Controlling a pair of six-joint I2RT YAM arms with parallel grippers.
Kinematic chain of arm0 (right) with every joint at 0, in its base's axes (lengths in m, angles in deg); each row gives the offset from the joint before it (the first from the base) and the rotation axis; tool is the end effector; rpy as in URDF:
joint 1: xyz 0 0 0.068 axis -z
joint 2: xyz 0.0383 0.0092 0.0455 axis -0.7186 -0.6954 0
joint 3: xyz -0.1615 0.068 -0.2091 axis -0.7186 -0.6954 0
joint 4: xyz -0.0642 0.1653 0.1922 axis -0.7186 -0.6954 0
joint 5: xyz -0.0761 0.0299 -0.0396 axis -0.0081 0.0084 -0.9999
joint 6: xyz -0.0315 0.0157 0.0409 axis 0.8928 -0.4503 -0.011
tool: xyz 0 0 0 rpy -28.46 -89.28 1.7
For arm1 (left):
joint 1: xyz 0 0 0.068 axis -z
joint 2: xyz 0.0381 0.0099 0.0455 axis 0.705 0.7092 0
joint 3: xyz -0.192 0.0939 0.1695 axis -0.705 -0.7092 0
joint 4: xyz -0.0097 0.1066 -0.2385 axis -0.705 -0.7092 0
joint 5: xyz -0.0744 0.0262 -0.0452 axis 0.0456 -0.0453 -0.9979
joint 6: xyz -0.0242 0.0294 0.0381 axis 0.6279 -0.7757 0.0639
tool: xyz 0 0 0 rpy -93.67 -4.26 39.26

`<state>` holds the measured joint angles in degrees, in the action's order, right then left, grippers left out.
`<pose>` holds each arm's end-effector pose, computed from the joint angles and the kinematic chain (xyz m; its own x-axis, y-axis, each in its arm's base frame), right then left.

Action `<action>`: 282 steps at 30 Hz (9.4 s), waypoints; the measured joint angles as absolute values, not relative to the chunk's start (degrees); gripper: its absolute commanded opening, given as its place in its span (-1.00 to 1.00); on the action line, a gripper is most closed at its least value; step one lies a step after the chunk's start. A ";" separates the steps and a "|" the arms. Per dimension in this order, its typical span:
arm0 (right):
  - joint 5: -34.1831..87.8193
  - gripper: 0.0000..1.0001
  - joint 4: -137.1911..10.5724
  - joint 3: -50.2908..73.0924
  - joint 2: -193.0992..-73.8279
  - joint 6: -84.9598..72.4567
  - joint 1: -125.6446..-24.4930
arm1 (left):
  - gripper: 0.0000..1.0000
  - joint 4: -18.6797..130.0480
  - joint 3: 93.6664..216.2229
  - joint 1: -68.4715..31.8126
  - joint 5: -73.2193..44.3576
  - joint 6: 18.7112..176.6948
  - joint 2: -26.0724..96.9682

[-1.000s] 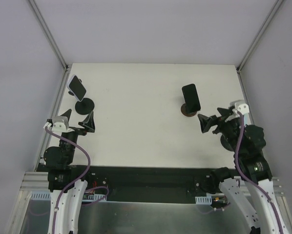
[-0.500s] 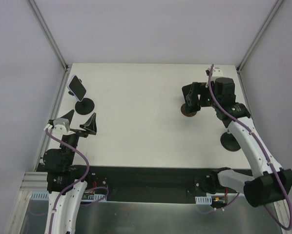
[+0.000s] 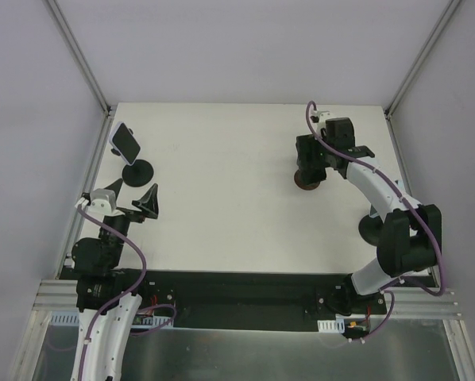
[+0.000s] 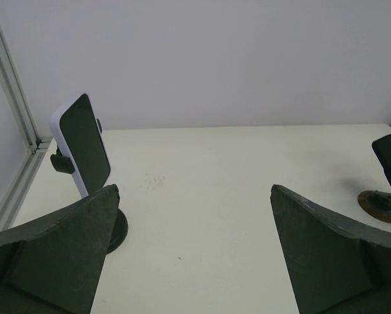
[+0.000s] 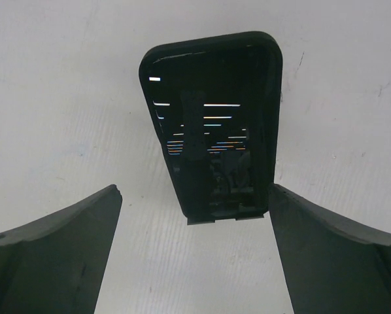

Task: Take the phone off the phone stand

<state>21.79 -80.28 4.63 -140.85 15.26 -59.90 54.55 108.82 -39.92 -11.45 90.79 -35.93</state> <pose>0.3405 0.0864 0.2855 -0.4971 -0.3847 -0.7778 -0.4160 0.8923 -0.1755 0.0615 -0.0086 0.3222 0.3740 -0.1134 -0.9205 0.2008 0.9789 -0.0390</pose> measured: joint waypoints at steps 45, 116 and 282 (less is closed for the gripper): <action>22.44 -0.01 -74.83 4.39 -148.94 20.59 -58.04 | 0.98 54.53 109.32 -39.92 -12.28 89.63 -30.31; 23.69 -0.13 -55.38 -24.84 -125.09 -8.47 -98.76 | -0.30 81.98 109.47 3.97 -2.62 124.01 23.83; 33.37 0.93 -56.60 -25.71 -126.29 -10.81 -78.65 | 0.98 37.09 125.25 -41.30 -1.39 94.81 -4.93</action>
